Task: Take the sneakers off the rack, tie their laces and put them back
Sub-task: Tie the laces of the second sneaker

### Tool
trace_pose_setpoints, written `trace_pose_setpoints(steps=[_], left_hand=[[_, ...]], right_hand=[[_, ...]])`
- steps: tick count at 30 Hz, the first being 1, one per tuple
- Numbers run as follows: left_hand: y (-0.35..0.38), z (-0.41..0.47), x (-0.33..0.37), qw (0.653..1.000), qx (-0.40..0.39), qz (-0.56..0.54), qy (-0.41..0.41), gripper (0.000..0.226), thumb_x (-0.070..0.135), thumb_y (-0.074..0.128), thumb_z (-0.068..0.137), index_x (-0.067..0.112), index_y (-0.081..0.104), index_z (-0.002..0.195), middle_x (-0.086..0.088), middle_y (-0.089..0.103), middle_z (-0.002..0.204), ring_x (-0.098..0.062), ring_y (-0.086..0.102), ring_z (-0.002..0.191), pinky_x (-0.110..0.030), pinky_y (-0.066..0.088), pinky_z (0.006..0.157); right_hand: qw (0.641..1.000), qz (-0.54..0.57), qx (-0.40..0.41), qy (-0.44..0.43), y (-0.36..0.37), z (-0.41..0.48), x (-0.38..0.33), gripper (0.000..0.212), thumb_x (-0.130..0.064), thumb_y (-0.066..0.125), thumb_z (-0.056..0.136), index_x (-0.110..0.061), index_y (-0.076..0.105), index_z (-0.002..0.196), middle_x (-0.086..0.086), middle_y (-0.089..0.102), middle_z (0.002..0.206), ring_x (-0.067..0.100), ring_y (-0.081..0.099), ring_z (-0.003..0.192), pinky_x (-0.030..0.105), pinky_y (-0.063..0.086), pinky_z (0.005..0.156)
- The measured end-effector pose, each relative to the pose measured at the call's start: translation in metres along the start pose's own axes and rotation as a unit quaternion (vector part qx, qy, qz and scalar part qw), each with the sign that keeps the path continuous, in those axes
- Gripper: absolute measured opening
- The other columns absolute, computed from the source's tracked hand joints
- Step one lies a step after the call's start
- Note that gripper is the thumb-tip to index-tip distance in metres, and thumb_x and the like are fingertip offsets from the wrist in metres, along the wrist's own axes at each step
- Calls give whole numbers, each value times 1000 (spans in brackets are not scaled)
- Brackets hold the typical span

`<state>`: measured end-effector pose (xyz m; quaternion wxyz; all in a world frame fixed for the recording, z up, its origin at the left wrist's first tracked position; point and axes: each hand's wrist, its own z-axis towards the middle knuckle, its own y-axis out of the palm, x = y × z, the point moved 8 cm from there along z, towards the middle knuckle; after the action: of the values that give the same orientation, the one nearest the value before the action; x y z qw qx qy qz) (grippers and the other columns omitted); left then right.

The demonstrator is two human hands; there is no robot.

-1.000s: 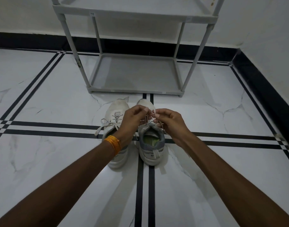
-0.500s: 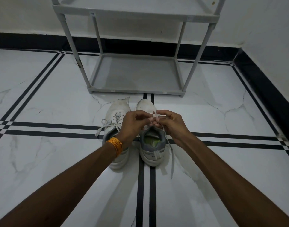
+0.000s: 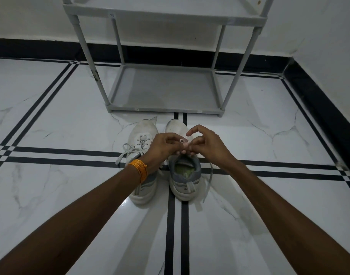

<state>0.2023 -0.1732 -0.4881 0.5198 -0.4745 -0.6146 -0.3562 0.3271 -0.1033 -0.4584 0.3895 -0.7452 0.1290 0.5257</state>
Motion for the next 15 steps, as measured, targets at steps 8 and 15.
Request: trace_pose_setpoints(steps=[8, 15], left_hand=[[-6, -5, 10, 968, 174, 169, 62, 13, 19, 75, 79, 12, 74, 90, -4, 75, 84, -15, 71, 79, -29, 59, 75], [2, -7, 33, 934, 139, 285, 164, 12, 22, 75, 81, 12, 73, 88, -4, 75, 82, -12, 69, 74, -28, 59, 75]], right_hand=[[987, -92, 124, -44, 4, -10, -5, 15, -8, 71, 85, -15, 65, 97, 6, 76, 86, 7, 72, 74, 15, 59, 71], [946, -293, 110, -83, 18, -5, -13, 22, -16, 57, 95, -7, 68, 112, 12, 67, 105, 25, 60, 95, 22, 37, 78]])
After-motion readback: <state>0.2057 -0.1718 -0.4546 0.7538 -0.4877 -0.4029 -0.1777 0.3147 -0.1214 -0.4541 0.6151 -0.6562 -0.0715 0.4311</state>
